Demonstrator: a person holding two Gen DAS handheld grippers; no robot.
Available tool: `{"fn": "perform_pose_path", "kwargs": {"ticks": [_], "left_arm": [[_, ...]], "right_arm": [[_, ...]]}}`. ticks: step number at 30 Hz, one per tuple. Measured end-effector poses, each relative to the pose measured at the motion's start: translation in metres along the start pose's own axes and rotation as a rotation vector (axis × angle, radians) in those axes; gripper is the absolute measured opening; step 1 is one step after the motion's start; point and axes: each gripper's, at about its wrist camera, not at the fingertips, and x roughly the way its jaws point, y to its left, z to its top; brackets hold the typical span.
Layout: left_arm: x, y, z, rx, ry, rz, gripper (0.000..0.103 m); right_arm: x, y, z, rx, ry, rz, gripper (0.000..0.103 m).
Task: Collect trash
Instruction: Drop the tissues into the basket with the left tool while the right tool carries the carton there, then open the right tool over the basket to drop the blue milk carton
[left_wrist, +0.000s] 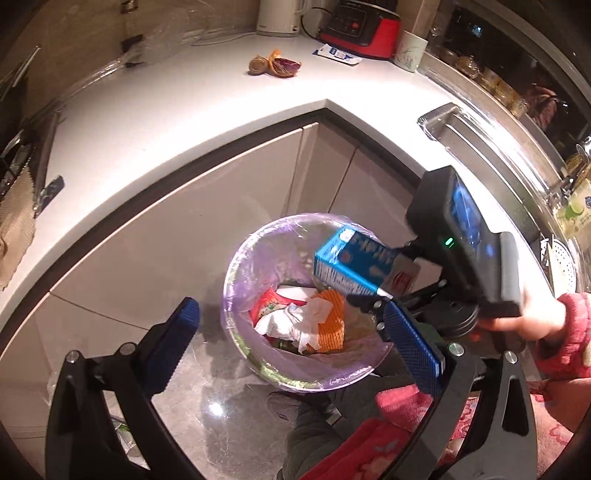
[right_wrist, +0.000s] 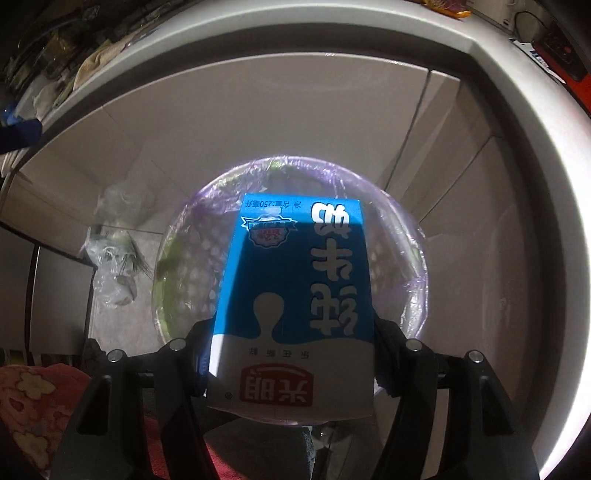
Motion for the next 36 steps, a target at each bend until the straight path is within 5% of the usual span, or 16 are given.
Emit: {"fn": "perform_pose_path", "kwargs": {"ticks": [1,3,6,13,19,24,30,36], "left_arm": [[0.000,0.001,0.002,-0.004,-0.001,0.002,0.095],[-0.001,0.002,0.006,-0.011,-0.006,0.003,0.095],[-0.004,-0.002,0.011,-0.009,-0.012,0.011,0.095],[-0.011,-0.020,0.037,0.049,-0.043,0.032,0.095],[-0.009,-0.049,0.087,0.147,-0.082,0.035,0.095],[0.014,-0.080,0.152,0.223,-0.100,-0.022,0.096],[0.074,-0.120,0.271,0.217,-0.131,-0.097,0.095],[0.142,-0.113,0.363,0.071,-0.112,-0.076,0.096]], "right_arm": [[0.006,0.002,0.000,-0.012,0.017,0.001,0.068],[0.012,0.007,0.003,-0.032,0.031,-0.038,0.089],[0.002,0.008,0.005,-0.044,-0.002,-0.057,0.095],[-0.083,-0.031,0.014,0.038,-0.203,-0.078,0.095],[-0.178,-0.088,0.021,0.140,-0.428,-0.177,0.101],[-0.224,-0.151,0.021,0.224,-0.518,-0.255,0.101],[-0.233,-0.218,0.016,0.276,-0.540,-0.301,0.101],[-0.207,-0.275,0.028,0.264,-0.516,-0.248,0.101]]}}
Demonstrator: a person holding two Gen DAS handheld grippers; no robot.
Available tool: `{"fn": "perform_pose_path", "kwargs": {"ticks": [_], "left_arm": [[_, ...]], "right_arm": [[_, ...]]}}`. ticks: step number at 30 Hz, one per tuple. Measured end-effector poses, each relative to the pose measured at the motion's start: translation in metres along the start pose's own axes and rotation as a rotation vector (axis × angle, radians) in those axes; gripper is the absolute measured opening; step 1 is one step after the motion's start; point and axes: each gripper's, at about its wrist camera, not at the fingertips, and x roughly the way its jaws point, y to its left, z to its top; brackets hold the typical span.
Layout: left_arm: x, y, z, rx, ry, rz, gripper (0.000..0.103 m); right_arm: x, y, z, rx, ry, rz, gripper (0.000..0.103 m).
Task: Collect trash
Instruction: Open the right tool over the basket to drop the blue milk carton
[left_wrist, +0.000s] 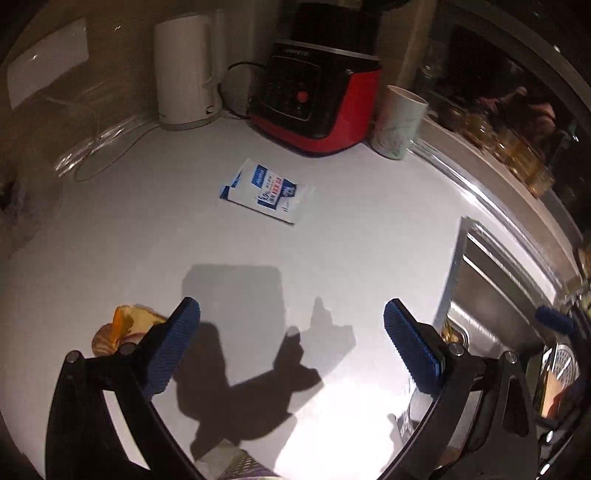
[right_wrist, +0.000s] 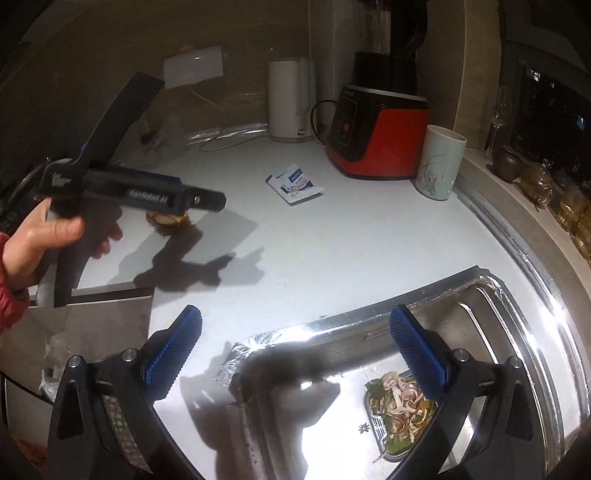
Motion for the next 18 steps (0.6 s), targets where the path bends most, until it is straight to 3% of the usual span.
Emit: {"fn": "perform_pose_path", "kwargs": {"ticks": [3,9,14,18], "left_arm": [[0.000,0.023,0.004,-0.076,-0.011,0.016,0.096],[-0.025,0.067,-0.024,-0.115,0.003,0.158,0.096],[-0.037,0.098,-0.047,-0.219,0.011,0.176,0.096],[-0.030,0.107,-0.059,-0.231,0.037,0.164,0.096]], "right_arm": [[0.043,-0.017,0.023,-0.057,0.014,0.041,0.101],[0.153,-0.033,0.084,-0.172,0.092,0.126,0.101],[0.232,-0.025,0.137,-0.289,0.138,0.122,0.101],[0.275,-0.022,0.161,-0.271,0.175,0.155,0.101]]}}
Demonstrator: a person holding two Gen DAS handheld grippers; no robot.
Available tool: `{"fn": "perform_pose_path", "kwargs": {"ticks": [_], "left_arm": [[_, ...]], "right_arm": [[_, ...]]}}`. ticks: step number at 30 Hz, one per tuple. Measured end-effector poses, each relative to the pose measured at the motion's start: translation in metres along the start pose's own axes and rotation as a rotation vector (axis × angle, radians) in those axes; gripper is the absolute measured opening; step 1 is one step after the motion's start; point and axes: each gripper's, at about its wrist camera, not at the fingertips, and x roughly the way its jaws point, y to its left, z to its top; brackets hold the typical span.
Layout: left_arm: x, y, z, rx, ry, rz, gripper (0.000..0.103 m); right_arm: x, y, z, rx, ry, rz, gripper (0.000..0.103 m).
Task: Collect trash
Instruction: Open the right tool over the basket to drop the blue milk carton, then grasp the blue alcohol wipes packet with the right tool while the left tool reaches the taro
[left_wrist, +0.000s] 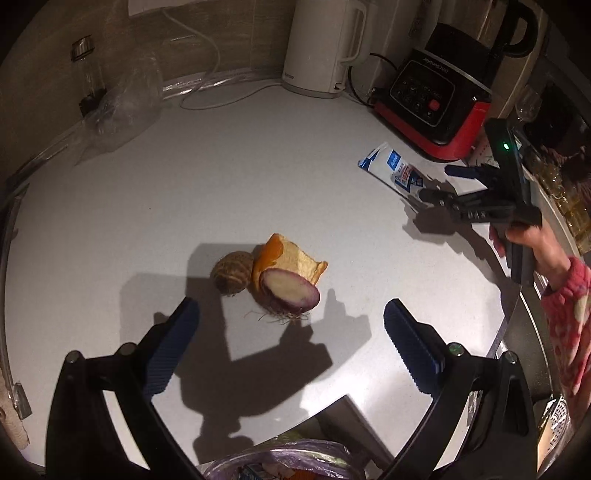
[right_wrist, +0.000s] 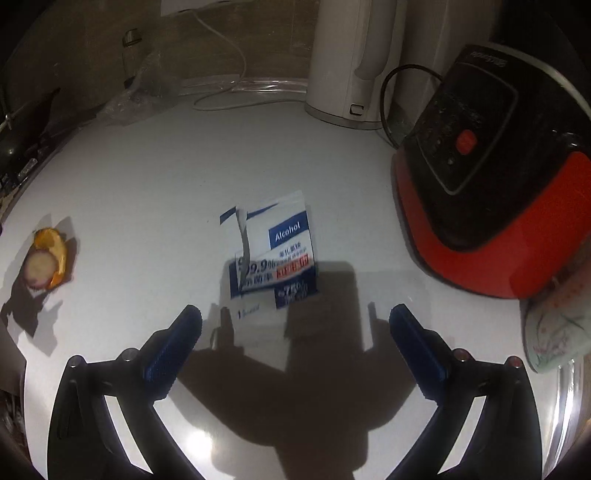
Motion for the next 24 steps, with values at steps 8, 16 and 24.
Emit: {"fn": "perform_pose_path", "kwargs": {"ticks": [8,16,24], "left_arm": [[0.018,0.006,-0.003,-0.040,0.012,-0.070,0.095],[0.018,0.034,0.005,-0.107,-0.022,-0.119,0.096],[0.042,0.098,0.014,-0.378,0.034,-0.192,0.095]], "right_arm": [[0.021,0.007,0.015,-0.017,0.010,0.052,0.048],[0.002,0.002,-0.003,0.022,-0.019,0.100,0.028],[-0.039,0.003,-0.028,0.076,-0.070,0.139,0.029]]}}
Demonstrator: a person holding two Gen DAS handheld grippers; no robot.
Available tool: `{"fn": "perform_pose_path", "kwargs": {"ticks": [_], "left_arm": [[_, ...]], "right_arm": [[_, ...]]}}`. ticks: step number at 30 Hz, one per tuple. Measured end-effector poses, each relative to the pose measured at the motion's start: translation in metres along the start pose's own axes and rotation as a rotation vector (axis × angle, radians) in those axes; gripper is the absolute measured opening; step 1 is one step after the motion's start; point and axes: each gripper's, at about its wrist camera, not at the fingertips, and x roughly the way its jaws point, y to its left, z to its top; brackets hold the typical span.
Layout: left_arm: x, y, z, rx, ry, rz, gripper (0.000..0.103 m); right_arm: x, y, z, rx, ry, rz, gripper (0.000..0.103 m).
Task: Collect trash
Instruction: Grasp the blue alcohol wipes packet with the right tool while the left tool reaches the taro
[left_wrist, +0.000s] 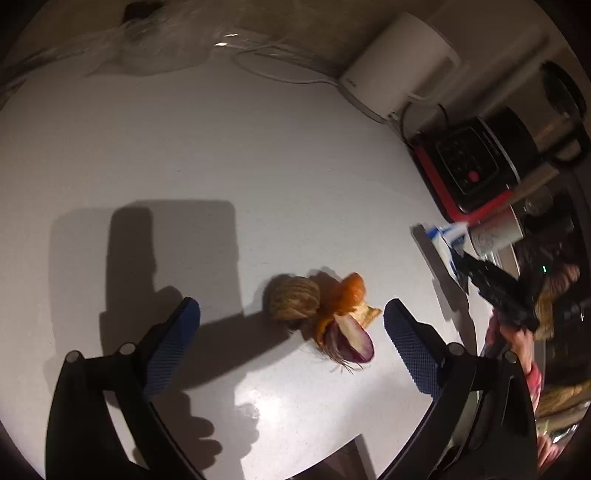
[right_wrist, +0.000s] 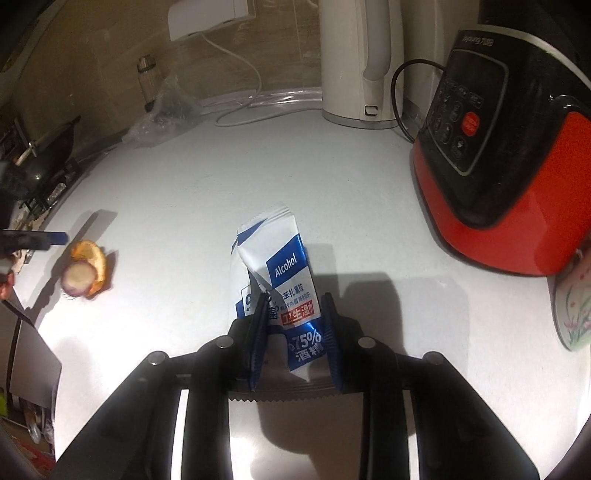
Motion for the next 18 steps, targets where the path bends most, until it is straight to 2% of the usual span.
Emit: {"fn": "perform_pose_path", "kwargs": {"ticks": [4,6,8,10,11,15,18], "left_arm": [[0.010,0.014,0.004,-0.199,0.004,-0.001,0.095],[0.018,0.013,0.007,-0.280,0.035,0.010,0.095],[0.024,0.002,0.013,-0.286,0.052,0.042,0.095],[0.033,-0.008,0.014,-0.298,0.089,0.050,0.086],[0.036,-0.013,0.014,-0.300,0.101,0.064,0.086],[0.043,-0.026,0.012,-0.334,0.143,0.111,0.066],[0.045,-0.030,0.012,-0.352,0.165,0.114,0.062]], "right_arm": [[-0.009,0.006,-0.005,0.000,-0.011,0.018,0.031],[-0.012,0.010,-0.006,-0.008,-0.017,0.025,0.032],[-0.014,0.015,-0.007,-0.015,-0.020,0.030,0.033],[-0.016,0.019,-0.008,-0.022,-0.027,0.032,0.033],[-0.016,0.020,-0.008,-0.022,-0.028,0.032,0.033],[-0.018,0.020,-0.009,-0.017,-0.034,0.041,0.034],[-0.022,0.019,-0.011,-0.009,-0.042,0.046,0.034]]}}
